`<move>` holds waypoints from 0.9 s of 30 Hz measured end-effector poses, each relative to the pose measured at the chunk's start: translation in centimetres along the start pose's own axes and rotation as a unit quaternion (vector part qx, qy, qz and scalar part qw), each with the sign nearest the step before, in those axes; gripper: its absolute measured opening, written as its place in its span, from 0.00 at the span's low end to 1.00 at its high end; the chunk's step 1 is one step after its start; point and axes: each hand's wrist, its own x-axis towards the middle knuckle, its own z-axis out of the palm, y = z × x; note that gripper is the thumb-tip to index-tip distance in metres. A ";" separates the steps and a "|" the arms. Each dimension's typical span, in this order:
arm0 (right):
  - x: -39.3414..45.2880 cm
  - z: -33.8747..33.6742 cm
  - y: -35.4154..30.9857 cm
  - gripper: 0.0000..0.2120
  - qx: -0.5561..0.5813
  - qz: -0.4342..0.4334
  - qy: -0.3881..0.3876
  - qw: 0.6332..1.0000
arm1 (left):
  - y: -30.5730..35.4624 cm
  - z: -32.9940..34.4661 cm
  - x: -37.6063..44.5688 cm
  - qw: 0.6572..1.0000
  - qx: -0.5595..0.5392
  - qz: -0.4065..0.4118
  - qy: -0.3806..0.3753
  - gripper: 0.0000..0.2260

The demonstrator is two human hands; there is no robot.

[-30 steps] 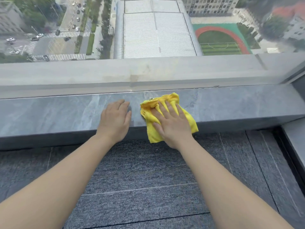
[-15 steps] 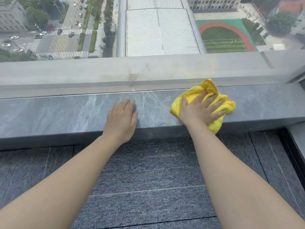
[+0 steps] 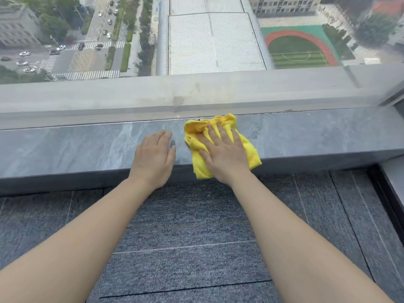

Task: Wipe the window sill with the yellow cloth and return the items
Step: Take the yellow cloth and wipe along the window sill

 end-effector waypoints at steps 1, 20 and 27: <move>-0.4 0.0 0.5 0.24 -0.004 -0.005 -0.006 1.000 | 0.1 0.1 0.0 1.000 0.002 0.000 -0.001 0.20; 1.8 -2.0 6.3 0.35 0.120 0.442 0.008 0.889 | 2.2 1.5 0.8 0.999 0.009 0.036 -0.023 0.20; 0.1 -1.3 7.0 0.27 0.033 0.201 0.036 0.978 | 3.6 2.0 2.1 0.998 0.004 0.062 -0.019 0.21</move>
